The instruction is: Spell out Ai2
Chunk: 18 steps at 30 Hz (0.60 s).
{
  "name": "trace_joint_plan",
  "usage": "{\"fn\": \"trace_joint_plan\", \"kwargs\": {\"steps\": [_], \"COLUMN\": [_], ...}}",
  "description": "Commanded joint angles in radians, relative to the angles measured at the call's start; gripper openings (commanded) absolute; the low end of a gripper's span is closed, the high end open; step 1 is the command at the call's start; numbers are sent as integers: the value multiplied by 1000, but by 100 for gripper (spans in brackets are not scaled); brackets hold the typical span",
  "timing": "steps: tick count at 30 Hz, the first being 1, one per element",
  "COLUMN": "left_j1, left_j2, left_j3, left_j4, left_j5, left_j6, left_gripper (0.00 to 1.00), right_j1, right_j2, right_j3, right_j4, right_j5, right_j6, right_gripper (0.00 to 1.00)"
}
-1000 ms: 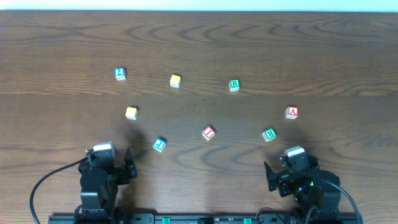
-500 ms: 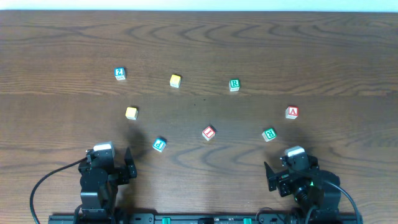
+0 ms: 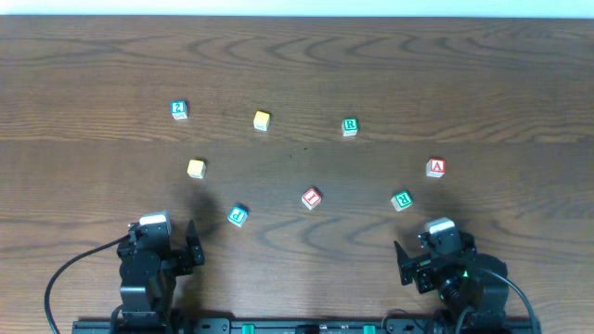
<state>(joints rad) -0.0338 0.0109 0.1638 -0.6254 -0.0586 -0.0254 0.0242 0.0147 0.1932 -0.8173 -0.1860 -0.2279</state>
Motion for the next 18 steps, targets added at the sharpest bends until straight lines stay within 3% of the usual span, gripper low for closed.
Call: {"fn": "trace_joint_plan", "kwargs": {"steps": [1,5,7,14,18], "left_j1": [2,2,2,2,2], "left_j2": [-6,-6,-6,-6,-6], "left_j3": [-10,-9,-10,-10,-9], "left_j4": [0,0,0,0,0], "left_j5": [0,0,0,0,0], "left_j6": [3,3,3,3,3], "left_gripper": [95,95,95,95,95], "right_j1": [-11,-11,-11,-11,-11], "right_j2": [-9,-9,-9,-9,-9], "right_j3": [-13,-13,-13,-13,-13], "right_j4": [15,120,174,231,208], "right_j5": [5,-156,-249,-396,-428], "right_j6": [-13,36,190,994,1160], "right_gripper": [99,99,99,99,99]}}
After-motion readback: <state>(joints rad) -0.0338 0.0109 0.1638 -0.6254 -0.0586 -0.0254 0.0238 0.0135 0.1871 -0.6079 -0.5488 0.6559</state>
